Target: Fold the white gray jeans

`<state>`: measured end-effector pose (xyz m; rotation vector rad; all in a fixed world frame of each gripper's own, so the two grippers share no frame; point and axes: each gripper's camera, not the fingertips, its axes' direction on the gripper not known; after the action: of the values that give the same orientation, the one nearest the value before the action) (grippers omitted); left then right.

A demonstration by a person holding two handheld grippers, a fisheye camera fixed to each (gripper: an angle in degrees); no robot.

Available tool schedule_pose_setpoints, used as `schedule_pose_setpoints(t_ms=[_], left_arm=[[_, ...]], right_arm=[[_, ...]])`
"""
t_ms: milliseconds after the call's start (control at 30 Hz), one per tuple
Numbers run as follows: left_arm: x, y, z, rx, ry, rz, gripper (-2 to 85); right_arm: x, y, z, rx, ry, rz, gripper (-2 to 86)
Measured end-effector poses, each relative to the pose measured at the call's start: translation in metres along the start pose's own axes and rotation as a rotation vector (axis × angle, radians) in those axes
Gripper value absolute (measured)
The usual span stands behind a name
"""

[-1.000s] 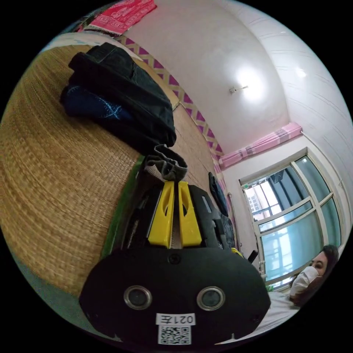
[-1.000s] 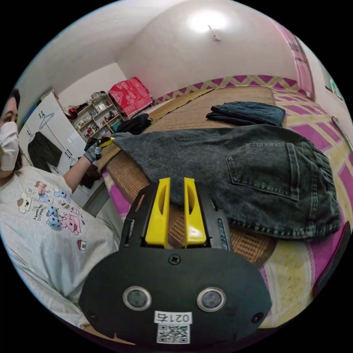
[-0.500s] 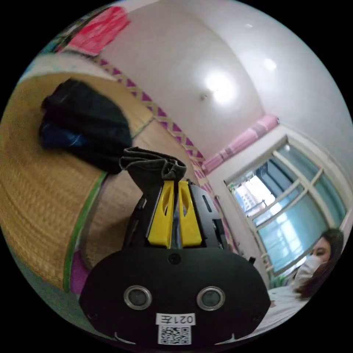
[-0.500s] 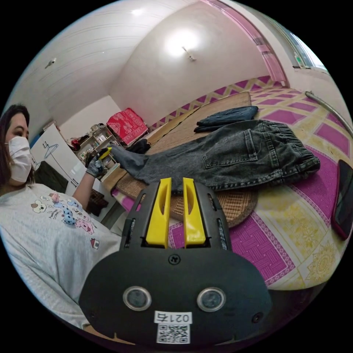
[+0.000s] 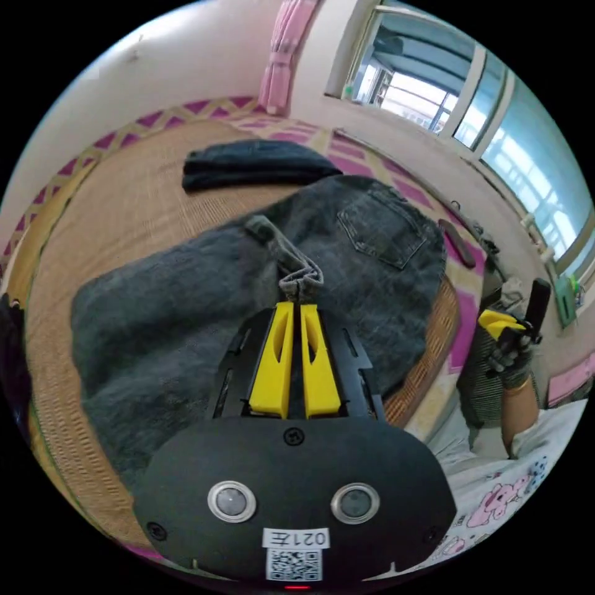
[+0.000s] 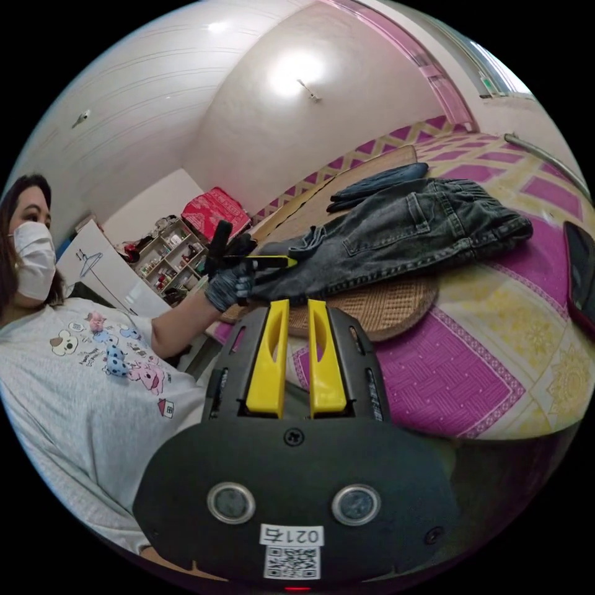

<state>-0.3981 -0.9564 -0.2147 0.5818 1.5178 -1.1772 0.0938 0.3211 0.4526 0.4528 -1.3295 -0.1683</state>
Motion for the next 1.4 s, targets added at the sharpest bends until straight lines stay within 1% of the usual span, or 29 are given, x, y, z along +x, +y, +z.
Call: schedule_pose_setpoints(t_ms=[67, 133, 200, 267, 333, 367, 433, 500, 567, 600, 633, 667, 767, 833, 900, 967, 1000, 1033, 1067, 1100, 1133, 1167, 1200, 1233, 1267, 1300, 1367, 1400], left_arm=[[0.010, 0.001, -0.008, 0.060, 0.023, -0.006, -1.0], [0.038, -0.002, -0.021, 0.132, -0.017, 0.052, -1.0], [0.054, -0.004, -0.010, 0.137, -0.018, 0.074, -1.0], [0.063, -0.003, 0.020, 0.101, -0.027, 0.078, -1.0], [0.064, 0.004, 0.075, -0.014, -0.046, 0.070, -0.9], [0.063, 0.006, 0.082, -0.017, -0.040, 0.070, -0.9], [0.066, 0.009, 0.073, 0.029, -0.025, 0.051, -0.9], [0.077, 0.011, 0.060, 0.086, -0.053, 0.087, -0.9], [0.078, 0.015, 0.062, 0.098, -0.056, 0.097, -0.7], [0.072, 0.017, 0.078, 0.060, -0.043, 0.085, -0.5], [0.062, 0.021, 0.104, -0.031, -0.032, 0.079, -0.2], [0.057, 0.022, 0.106, -0.027, -0.017, 0.069, 0.1], [0.033, 0.029, 0.084, -0.002, 0.116, 0.035, 3.7], [0.017, 0.053, 0.049, 0.073, 0.266, 0.061, 5.5], [0.003, 0.079, 0.019, 0.112, 0.278, 0.073, 5.5], [-0.015, 0.109, -0.015, 0.163, 0.148, 0.059, 4.8], [-0.032, 0.129, -0.038, 0.194, 0.014, 0.026, 4.1], [-0.053, 0.147, -0.057, 0.214, -0.131, -0.029, 3.9], [-0.065, 0.156, -0.066, 0.222, -0.198, -0.063, 3.8], [-0.090, 0.171, -0.080, 0.233, -0.296, -0.125, 4.1], [-0.119, 0.184, -0.089, 0.228, -0.333, -0.196, 4.9], [-0.134, 0.190, -0.092, 0.219, -0.321, -0.233, 5.6], [-0.163, 0.199, -0.097, 0.215, -0.250, -0.296, 6.9], [-0.185, 0.207, -0.100, 0.216, -0.180, -0.334, 8.1], [-0.194, 0.211, -0.101, 0.215, -0.168, -0.356, 8.5], [-0.211, 0.218, -0.103, 0.220, -0.148, -0.388, 9.5], [-0.232, 0.224, -0.104, 0.217, -0.093, -0.419, 10.0], [-0.243, 0.225, -0.102, 0.211, -0.030, -0.429, 10.2]], right_arm=[[0.009, 0.006, -0.005, 0.008, 0.009, 0.017, 5.8], [0.016, 0.008, -0.008, 0.018, 0.016, 0.035, 5.7], [0.024, 0.009, -0.009, 0.034, 0.010, 0.049, 5.6], [0.034, 0.006, -0.007, 0.054, -0.004, 0.066, 5.5], [0.037, 0.003, -0.005, 0.064, -0.014, 0.067, 5.4], [0.038, 0.001, -0.003, 0.066, -0.017, 0.065, 5.4], [0.038, -0.001, 0.000, 0.064, -0.017, 0.059, 5.4], [0.039, -0.002, 0.005, 0.055, -0.014, 0.056, 5.4], [0.043, -0.003, 0.012, 0.048, -0.012, 0.063, 5.4], [0.045, -0.003, 0.014, 0.047, -0.013, 0.067, 5.4], [0.048, -0.004, 0.019, 0.048, -0.018, 0.077, 5.4], [0.051, -0.005, 0.023, 0.054, -0.028, 0.084, 5.4], [0.048, -0.012, 0.035, 0.059, -0.030, 0.066, 5.7], [0.040, -0.027, 0.048, 0.028, -0.027, 0.019, 6.8], [0.027, -0.053, 0.070, -0.018, -0.045, -0.061, 8.0], [-0.004, -0.101, 0.119, -0.103, -0.109, -0.221, 8.9], [-0.013, -0.115, 0.135, -0.130, -0.115, -0.262, 8.9], [-0.032, -0.142, 0.172, -0.181, -0.123, -0.337, 8.8], [-0.050, -0.168, 0.214, -0.228, -0.141, -0.405, 8.7], [-0.058, -0.180, 0.235, -0.253, -0.149, -0.434, 8.6], [-0.072, -0.206, 0.280, -0.298, -0.163, -0.483, 8.5], [-0.083, -0.230, 0.328, -0.351, -0.160, -0.515, 8.5], [-0.086, -0.242, 0.352, -0.377, -0.154, -0.524, 8.6], [-0.091, -0.266, 0.397, -0.422, -0.158, -0.524, 8.7], [-0.092, -0.288, 0.440, -0.475, -0.140, -0.514, 8.9], [-0.092, -0.298, 0.460, -0.498, -0.128, -0.508, 9.0], [-0.087, -0.326, 0.533, -0.619, -0.067, -0.484, 9.7], [-0.085, -0.331, 0.550, -0.653, -0.066, -0.474, 9.9]])
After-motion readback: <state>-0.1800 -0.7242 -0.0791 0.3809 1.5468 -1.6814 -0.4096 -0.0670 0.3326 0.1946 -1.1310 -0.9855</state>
